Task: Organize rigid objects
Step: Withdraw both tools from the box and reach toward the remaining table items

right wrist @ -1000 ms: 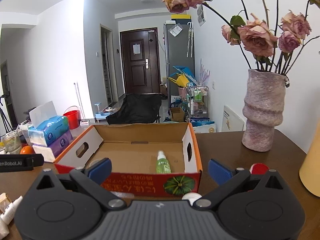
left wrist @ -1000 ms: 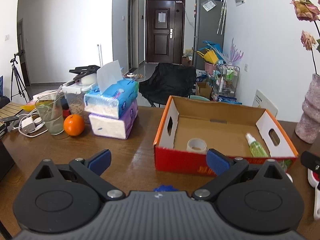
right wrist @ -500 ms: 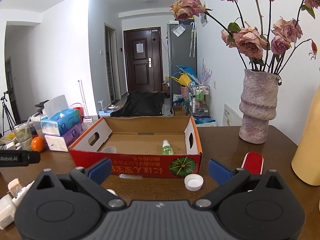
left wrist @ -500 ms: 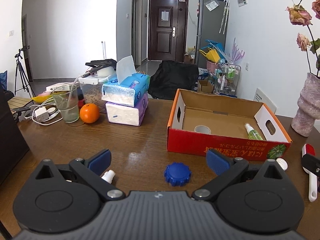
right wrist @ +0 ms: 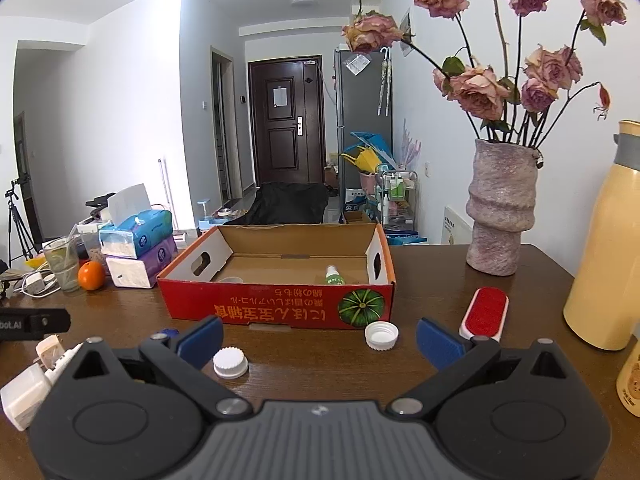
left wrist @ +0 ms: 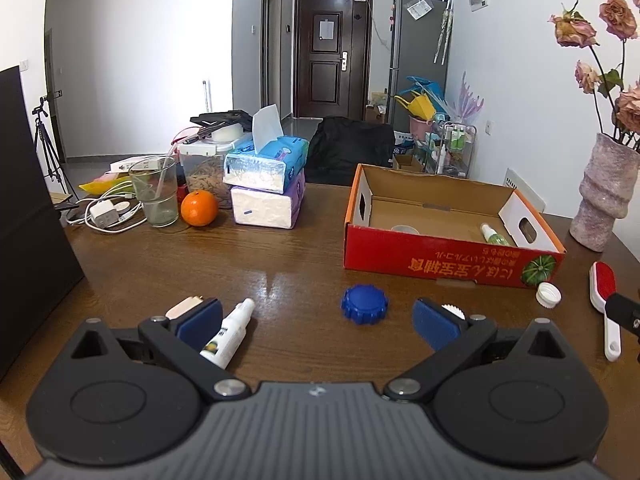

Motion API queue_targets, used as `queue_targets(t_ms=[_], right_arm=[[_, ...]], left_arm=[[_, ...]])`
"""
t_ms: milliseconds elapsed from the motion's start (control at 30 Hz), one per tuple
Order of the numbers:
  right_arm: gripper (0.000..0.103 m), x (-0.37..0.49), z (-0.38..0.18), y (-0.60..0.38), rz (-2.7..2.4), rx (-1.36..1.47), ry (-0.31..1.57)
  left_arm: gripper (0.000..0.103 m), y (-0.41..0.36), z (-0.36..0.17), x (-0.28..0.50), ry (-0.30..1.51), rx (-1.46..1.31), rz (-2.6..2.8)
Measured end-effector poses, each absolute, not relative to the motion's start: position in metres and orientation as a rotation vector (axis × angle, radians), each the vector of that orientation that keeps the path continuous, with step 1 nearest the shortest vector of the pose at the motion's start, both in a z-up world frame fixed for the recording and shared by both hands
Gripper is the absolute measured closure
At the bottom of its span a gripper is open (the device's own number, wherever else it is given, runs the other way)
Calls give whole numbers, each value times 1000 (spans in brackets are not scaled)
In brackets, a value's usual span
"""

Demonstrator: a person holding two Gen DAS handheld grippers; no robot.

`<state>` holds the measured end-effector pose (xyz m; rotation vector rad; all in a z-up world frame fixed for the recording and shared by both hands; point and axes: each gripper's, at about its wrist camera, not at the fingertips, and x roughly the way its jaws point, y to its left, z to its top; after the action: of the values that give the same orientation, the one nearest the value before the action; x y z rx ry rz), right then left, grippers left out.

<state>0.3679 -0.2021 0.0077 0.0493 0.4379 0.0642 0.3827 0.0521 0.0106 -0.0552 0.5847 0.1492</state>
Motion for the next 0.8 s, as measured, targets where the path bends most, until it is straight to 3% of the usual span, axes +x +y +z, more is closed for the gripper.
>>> queue_targets(t_ms=[800], right_arm=[[0, 279, -22, -204, 53, 35, 519]], left_arm=[[0, 80, -12, 299, 644, -48, 178]])
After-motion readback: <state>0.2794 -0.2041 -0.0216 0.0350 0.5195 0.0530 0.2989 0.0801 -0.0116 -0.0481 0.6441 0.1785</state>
